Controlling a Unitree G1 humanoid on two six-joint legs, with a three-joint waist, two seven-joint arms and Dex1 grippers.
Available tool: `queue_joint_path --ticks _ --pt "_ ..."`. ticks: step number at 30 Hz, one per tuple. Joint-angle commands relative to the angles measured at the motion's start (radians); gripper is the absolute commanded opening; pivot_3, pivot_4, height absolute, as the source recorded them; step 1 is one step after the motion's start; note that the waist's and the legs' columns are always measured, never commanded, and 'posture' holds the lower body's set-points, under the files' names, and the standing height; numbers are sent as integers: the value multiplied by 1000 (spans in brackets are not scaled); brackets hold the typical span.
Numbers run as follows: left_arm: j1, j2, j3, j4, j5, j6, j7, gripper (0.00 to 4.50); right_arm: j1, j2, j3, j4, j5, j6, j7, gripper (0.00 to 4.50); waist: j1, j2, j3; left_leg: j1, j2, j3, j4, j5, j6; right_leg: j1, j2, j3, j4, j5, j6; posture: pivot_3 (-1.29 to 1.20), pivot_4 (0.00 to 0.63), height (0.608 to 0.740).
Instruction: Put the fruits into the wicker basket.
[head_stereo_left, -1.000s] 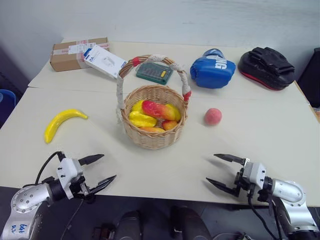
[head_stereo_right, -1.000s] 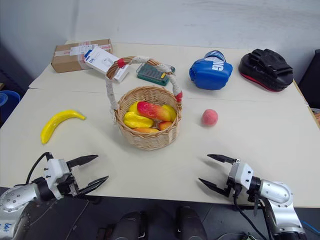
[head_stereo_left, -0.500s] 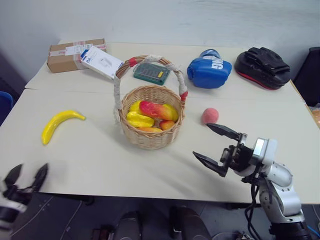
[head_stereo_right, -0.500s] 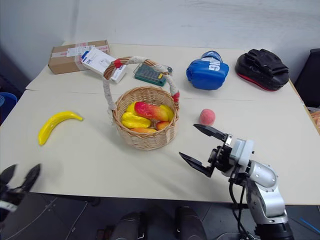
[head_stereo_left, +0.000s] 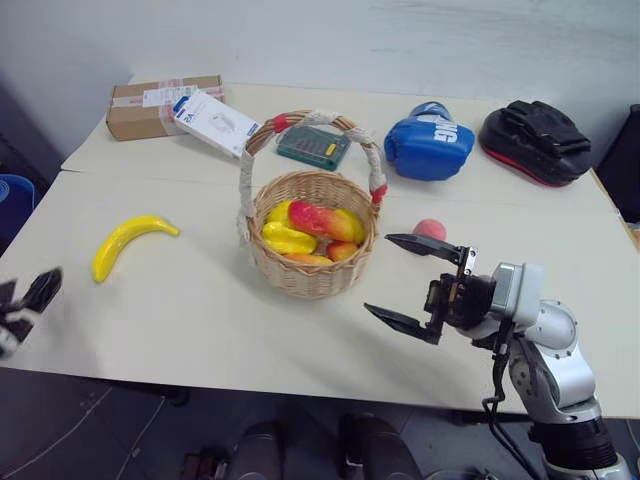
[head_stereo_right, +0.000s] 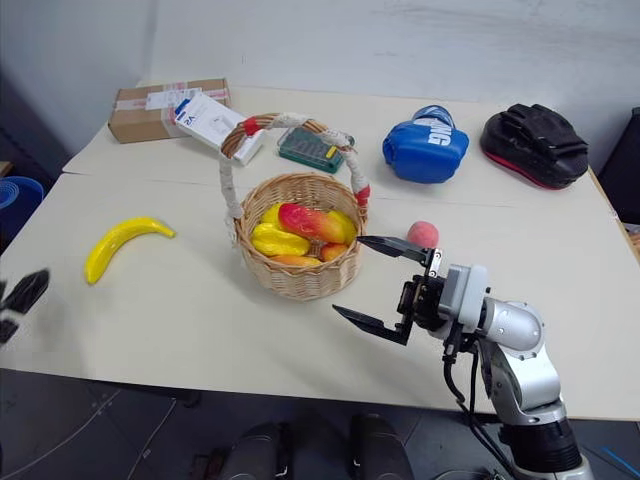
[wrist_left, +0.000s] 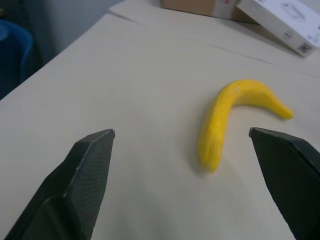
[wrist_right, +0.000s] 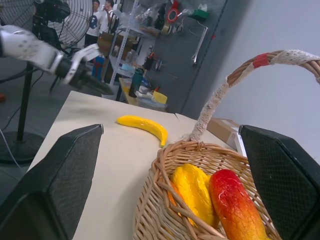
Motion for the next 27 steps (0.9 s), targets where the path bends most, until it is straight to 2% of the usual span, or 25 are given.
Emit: queue_joint_path --ticks 1,3,7,10,14,17,20,21,24,27 --pt "-175 115 -188 208 120 79 -76 4500 -15 10 0 -2 -29 -19 -15 4489 -4 0 0 0 0 1 0 0 0 0 0 0 0 0 0 0 150 740" --pt "-284 137 -282 342 201 44 -109 4500 -18 15 4 -1 -35 -16 -20 4489 -12 1 0 2 0 4 -1 3 4 -1 1 -1 0 1 1 0 150 740" --pt "-476 119 -438 586 335 -65 -236 4500 -13 17 -1 -6 -62 -20 -44 4489 -24 0 0 -1 0 6 -1 2 4 -4 4 -7 0 1 1 0 150 740" --pt "-545 116 -497 693 405 -109 -283 3955 -10 14 -9 -13 -73 -18 -61 4500 -21 0 0 -6 -1 12 1 3 -1 -10 5 -9 3 1 1 0 150 740" --pt "-602 114 -502 789 447 -184 -326 2646 6 22 -19 -34 -85 -10 -108 4500 -21 0 0 -6 -1 20 3 2 1 -13 4 -9 8 0 1 0 150 740" --pt "-574 130 -484 804 446 -247 -412 1694 18 21 -20 -43 -90 -12 -125 4500 -24 0 0 -4 -1 21 5 3 2 -13 4 -8 11 0 1 0 150 740" --pt "-516 141 -407 787 392 -350 -518 730 29 18 -30 -46 -89 -10 -144 4500 -26 0 0 -4 1 21 5 3 2 -13 3 -7 14 0 1 0 150 740" --pt "-492 146 -380 775 377 -378 -548 540 32 19 -33 -46 -85 -12 -147 4500 -27 0 0 -4 1 22 5 3 2 -14 3 -6 15 0 0 0 150 740" --pt "-366 170 -300 645 328 -465 -665 534 50 23 -73 -50 -71 -8 -190 4500 -29 -1 0 -4 2 22 5 3 1 -16 3 -5 16 0 -1 0 150 740" --pt "-183 185 -207 345 207 -391 -835 534 73 2 -106 -42 -76 -3 -199 4500 -26 -1 0 -4 4 22 5 3 1 -16 2 -5 16 -1 -1 0 150 740"
